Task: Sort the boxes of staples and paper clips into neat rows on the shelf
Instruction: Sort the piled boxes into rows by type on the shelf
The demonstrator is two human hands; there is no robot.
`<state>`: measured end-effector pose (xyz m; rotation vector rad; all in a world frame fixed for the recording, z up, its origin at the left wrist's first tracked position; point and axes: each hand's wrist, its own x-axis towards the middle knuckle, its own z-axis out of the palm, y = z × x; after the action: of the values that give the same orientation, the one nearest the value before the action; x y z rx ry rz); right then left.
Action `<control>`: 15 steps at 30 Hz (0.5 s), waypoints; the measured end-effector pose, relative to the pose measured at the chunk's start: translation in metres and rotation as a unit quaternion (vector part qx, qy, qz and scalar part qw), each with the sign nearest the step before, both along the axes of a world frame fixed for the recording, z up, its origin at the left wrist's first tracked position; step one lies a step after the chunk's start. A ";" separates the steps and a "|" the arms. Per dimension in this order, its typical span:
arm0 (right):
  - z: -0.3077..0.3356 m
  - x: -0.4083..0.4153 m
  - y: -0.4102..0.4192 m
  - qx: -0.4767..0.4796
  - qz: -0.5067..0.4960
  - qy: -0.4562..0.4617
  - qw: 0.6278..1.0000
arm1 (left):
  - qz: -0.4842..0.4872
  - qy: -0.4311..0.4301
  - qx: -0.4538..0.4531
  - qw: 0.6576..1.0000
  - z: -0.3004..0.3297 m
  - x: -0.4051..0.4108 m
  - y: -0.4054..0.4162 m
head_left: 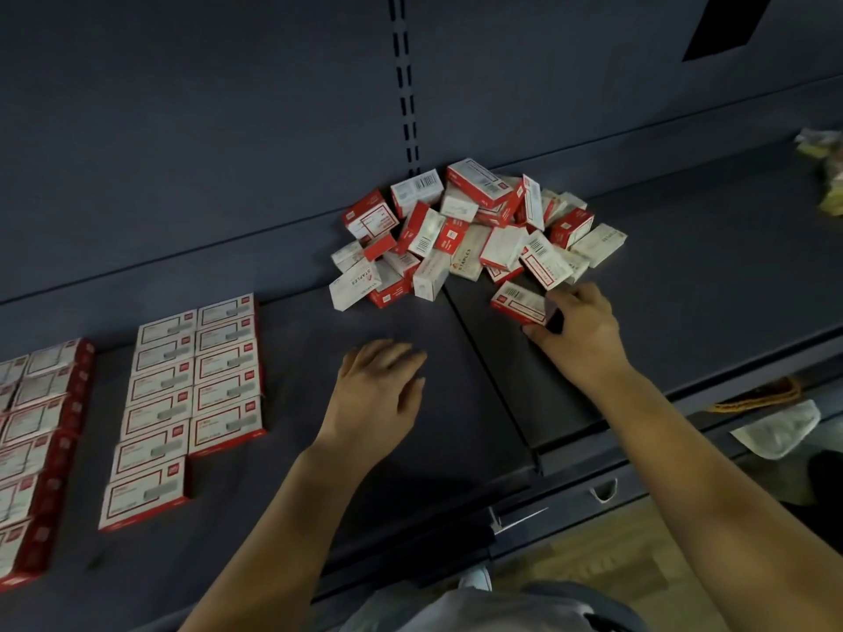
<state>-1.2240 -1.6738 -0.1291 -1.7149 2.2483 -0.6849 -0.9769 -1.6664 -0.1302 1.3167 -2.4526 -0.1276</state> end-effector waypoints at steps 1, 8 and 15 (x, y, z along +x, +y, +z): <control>0.001 -0.001 -0.001 0.007 -0.006 -0.012 1.000 | -0.001 0.004 0.004 1.000 -0.001 0.000 -0.001; 0.002 0.018 0.018 -0.013 0.123 -0.106 0.987 | 0.010 0.162 0.066 0.984 -0.001 0.001 0.008; 0.021 0.063 0.041 -0.014 0.258 -0.155 0.954 | 0.052 0.317 0.259 0.911 0.031 0.017 0.014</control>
<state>-1.1611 -1.6325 -0.1080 -1.9335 1.5004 -0.7885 -0.9604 -1.6527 -0.0995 1.3163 -1.8364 -1.0625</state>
